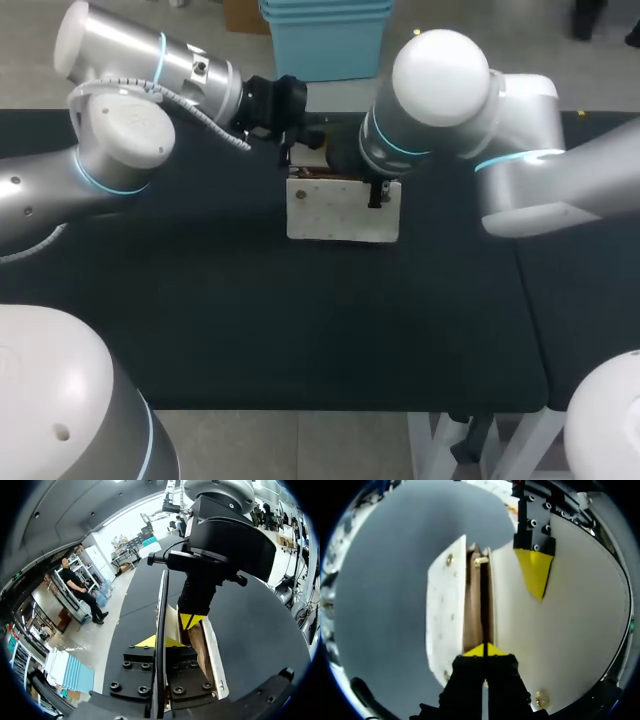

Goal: Pick up the bag, open it, inspect its contents, close it, and place it on the opposite side

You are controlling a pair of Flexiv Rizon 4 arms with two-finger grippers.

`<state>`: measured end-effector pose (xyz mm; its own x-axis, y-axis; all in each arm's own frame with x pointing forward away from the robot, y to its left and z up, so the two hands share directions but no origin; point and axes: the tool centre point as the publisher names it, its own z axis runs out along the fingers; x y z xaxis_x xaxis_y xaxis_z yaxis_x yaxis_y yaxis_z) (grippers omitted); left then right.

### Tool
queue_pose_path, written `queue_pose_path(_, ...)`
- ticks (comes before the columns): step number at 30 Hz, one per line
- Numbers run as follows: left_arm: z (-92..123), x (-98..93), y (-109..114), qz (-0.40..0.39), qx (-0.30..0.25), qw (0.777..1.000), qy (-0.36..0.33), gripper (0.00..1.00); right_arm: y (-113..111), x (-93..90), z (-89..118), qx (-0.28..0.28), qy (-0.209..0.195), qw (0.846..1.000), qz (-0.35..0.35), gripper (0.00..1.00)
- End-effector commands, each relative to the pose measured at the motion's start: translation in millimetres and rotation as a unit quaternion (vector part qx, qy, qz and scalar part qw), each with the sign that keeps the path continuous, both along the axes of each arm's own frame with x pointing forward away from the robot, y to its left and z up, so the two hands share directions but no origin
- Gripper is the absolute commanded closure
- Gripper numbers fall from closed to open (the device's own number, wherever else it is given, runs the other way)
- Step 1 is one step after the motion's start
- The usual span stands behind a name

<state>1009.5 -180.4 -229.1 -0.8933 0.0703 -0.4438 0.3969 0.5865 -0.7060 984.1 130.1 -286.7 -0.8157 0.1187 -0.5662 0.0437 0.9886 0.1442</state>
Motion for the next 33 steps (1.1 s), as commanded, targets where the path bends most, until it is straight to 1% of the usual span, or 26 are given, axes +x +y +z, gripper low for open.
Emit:
queue_pose_path(1,-1,-0.8,-1,0.0,-0.001,1.0,0.0,1.0,6,3.1,-1,-0.003,-0.007,1.0,0.001,1.0)
queue_pose_path(5,-2,-0.7,-1,0.0,0.0,1.0,0.001,1.0,9,5.5,0,-0.004,-0.009,1.0,0.006,1.0)
queue_pose_path(8,1,-0.1,-1,0.001,-0.003,1.0,0.001,1.0,10,5.9,-5,-0.004,-0.005,1.0,0.007,1.0)
queue_pose_path(16,0,7.0,3,0.021,-0.004,1.0,0.02,1.0,6,-3.0,-18,0.004,0.005,1.0,0.0,1.0)
queue_pose_path(24,-2,8.4,2,0.025,-0.007,0.999,0.03,1.0,9,-8.5,-20,0.008,0.0,1.0,-0.001,1.0)
queue_pose_path(33,3,5.3,4,0.026,-0.025,0.999,0.024,1.0,14,-10.0,-25,-0.004,0.006,1.0,-0.001,1.0)
